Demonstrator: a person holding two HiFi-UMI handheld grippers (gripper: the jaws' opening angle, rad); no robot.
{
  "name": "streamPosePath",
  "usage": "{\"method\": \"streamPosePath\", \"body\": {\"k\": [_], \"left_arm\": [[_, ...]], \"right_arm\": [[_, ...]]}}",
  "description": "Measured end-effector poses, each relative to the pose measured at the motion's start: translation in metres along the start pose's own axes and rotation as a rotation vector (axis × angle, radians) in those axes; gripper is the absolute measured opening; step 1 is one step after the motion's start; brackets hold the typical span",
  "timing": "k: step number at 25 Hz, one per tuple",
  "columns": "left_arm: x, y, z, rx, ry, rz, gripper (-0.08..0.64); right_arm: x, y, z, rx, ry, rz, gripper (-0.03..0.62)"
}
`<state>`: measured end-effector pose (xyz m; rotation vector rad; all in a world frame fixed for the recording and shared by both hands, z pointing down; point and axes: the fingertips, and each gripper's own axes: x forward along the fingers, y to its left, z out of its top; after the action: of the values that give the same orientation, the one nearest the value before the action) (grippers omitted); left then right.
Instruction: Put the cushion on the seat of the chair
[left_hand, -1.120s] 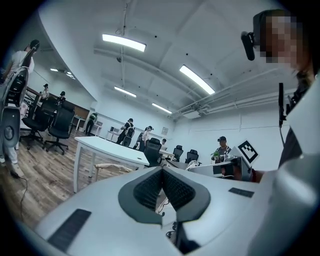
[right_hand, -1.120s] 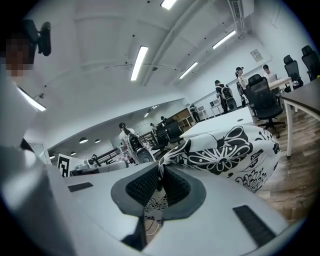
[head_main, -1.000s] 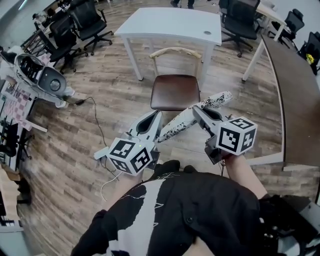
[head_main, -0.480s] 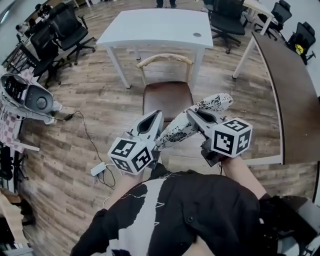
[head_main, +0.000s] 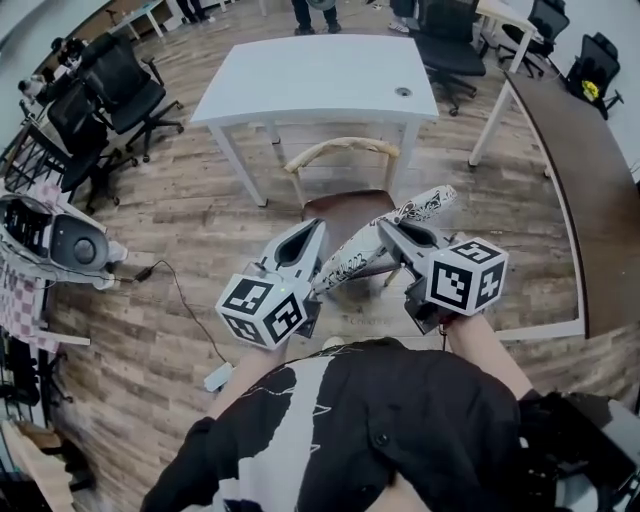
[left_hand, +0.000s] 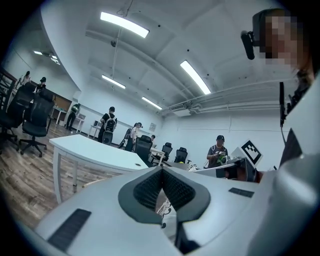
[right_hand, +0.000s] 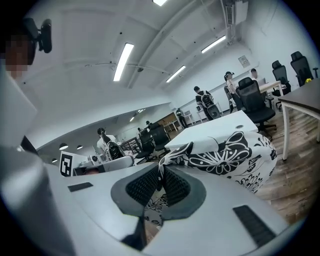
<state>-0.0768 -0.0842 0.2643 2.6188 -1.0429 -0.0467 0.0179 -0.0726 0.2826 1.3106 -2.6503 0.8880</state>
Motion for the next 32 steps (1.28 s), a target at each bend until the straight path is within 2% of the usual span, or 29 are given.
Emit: {"method": "streamPosePath", "body": {"k": [10, 18, 27, 32], "left_arm": [[0.003, 0.063, 0.015, 0.014, 0.012, -0.039, 0.005], [0.004, 0.104, 0.007, -0.043, 0.052, -0.006, 0.004], [0.012, 0.109, 0.005, -0.097, 0.016, -0.012, 0.004], [0.015, 0.115, 0.011, -0.061, 0.005, 0.000, 0.003]], "right_arm": [[0.060, 0.000, 0.016, 0.011, -0.030, -0.045, 0.028], [0.088, -0.005, 0.021, 0.028, -0.037, -0.069, 0.029], [0.091, -0.010, 0.020, 0.027, 0.001, -0.077, 0.029], [0.102, -0.019, 0.024, 0.033, 0.019, -0.061, 0.029]]}}
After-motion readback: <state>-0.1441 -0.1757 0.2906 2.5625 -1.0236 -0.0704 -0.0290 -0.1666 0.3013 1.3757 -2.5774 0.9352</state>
